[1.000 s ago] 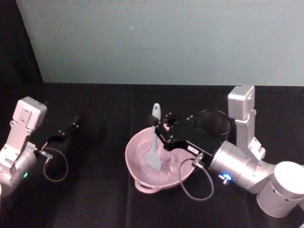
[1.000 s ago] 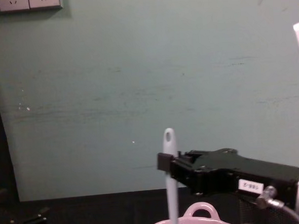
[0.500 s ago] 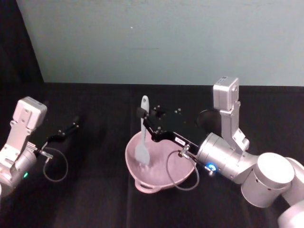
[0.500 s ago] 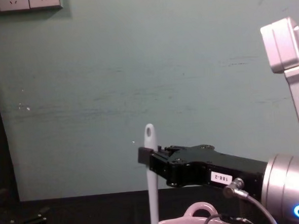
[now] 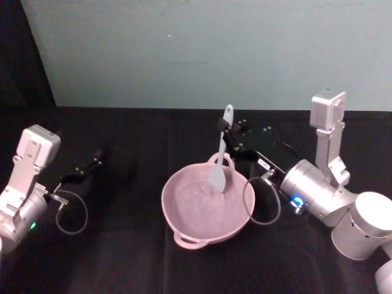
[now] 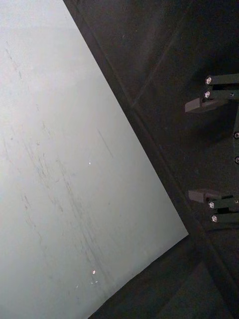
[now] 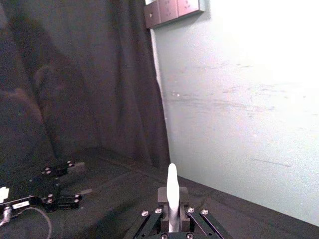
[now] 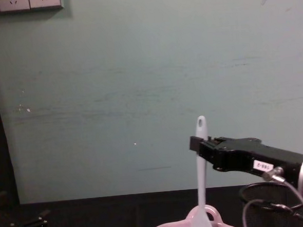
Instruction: Use the one hand to pick up the spoon and stir the clear water in the bowl.
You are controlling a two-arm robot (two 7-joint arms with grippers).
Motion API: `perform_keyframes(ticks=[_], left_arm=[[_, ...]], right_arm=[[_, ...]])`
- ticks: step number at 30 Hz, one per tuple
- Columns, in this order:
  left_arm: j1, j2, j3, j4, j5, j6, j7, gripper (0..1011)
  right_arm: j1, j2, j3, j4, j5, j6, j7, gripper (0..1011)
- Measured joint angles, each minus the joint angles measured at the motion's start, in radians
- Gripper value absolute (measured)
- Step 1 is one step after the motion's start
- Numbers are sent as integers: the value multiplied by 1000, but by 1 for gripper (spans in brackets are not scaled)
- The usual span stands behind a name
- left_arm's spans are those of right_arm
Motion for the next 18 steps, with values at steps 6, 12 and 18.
perform_keyframes(ticks=[6, 12, 18], left_arm=[[0, 0, 0, 0, 0, 0, 0, 1005], [0, 0, 0, 0, 0, 0, 0, 1005], [0, 0, 0, 0, 0, 0, 0, 1005]], right_arm=[[-15, 13, 22, -21, -1, -1, -2, 119], [-30, 32, 23, -47, -14, 10, 4, 119], [-48, 62, -4, -97, -44, 37, 27, 119]])
